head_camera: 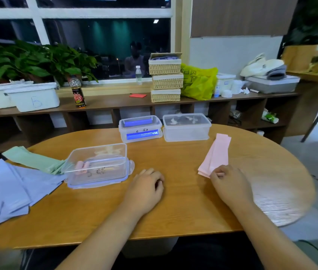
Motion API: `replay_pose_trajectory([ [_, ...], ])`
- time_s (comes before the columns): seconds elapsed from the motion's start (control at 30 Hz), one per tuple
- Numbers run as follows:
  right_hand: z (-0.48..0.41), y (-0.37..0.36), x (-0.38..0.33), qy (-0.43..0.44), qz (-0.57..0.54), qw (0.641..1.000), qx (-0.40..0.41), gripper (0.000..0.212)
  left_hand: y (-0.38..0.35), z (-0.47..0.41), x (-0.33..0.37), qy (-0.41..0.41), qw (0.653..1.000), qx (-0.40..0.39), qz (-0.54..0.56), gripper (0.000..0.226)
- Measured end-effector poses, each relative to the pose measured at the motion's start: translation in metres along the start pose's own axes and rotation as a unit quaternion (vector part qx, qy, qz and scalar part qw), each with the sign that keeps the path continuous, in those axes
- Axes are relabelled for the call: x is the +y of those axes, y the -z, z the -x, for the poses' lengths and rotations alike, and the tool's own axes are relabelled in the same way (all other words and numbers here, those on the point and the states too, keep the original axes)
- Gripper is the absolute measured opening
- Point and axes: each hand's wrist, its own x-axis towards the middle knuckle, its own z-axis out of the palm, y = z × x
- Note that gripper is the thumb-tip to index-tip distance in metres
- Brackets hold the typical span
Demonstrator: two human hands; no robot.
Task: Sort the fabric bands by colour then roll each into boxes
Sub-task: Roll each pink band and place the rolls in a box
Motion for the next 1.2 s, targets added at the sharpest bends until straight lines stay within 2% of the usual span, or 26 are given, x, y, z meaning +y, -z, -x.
replay_pose_trajectory([
  [0.13, 0.006, 0.002, -0.006, 0.035, 0.002, 0.999, 0.036, 0.014, 0.002, 0.001, 0.001, 0.004, 1.0, -0.003, 0.014, 0.021],
  [0.23, 0.007, 0.003, -0.03, 0.066, -0.095, 0.992, 0.046, 0.011, 0.004, 0.002, 0.001, 0.004, 0.999, 0.009, 0.05, 0.019],
  [0.3, 0.008, -0.003, -0.054, 0.124, -0.13, 0.983, 0.037, 0.014, 0.006, 0.002, 0.0, 0.012, 0.995, 0.023, 0.097, 0.02],
  [0.4, 0.011, -0.023, -0.091, 0.21, -0.18, 0.961, -0.018, 0.01, 0.007, 0.004, -0.003, 0.044, 0.979, 0.062, 0.191, 0.031],
  [0.53, 0.02, -0.045, -0.118, 0.221, -0.252, 0.93, -0.15, 0.009, 0.008, 0.008, -0.011, 0.042, 0.975, 0.052, 0.214, 0.065],
  [0.57, 0.023, -0.046, -0.119, 0.215, -0.266, 0.924, -0.172, 0.011, 0.007, 0.008, -0.012, 0.04, 0.979, 0.04, 0.197, 0.064],
  [0.63, 0.026, -0.044, -0.115, 0.207, -0.278, 0.921, -0.175, 0.014, 0.005, 0.008, -0.012, 0.041, 0.988, 0.019, 0.149, 0.046],
  [0.7, 0.026, -0.041, -0.105, 0.181, -0.284, 0.935, -0.116, 0.014, 0.005, 0.008, -0.01, 0.033, 0.993, 0.012, 0.112, 0.023],
  [0.77, 0.024, -0.036, -0.092, 0.112, -0.268, 0.955, -0.056, 0.013, 0.007, 0.01, -0.008, 0.034, 0.993, 0.012, 0.111, 0.014],
  [0.87, 0.021, -0.03, -0.079, 0.036, -0.183, 0.981, -0.048, 0.012, 0.01, 0.014, -0.012, 0.05, 0.992, 0.016, 0.118, 0.013],
  [0.97, 0.024, -0.029, -0.079, 0.059, -0.039, 0.996, -0.051, 0.018, 0.015, 0.019, -0.013, 0.065, 0.993, 0.013, 0.1, 0.009],
  [1.03, 0.026, -0.032, -0.082, 0.091, 0.036, 0.994, -0.054, 0.026, 0.018, 0.023, -0.011, 0.068, 0.995, 0.022, 0.073, 0.007],
  [1.2, 0.022, -0.044, -0.09, 0.137, 0.146, 0.974, -0.108, 0.051, 0.024, 0.032, -0.007, 0.06, 0.997, 0.025, 0.029, 0.011],
])
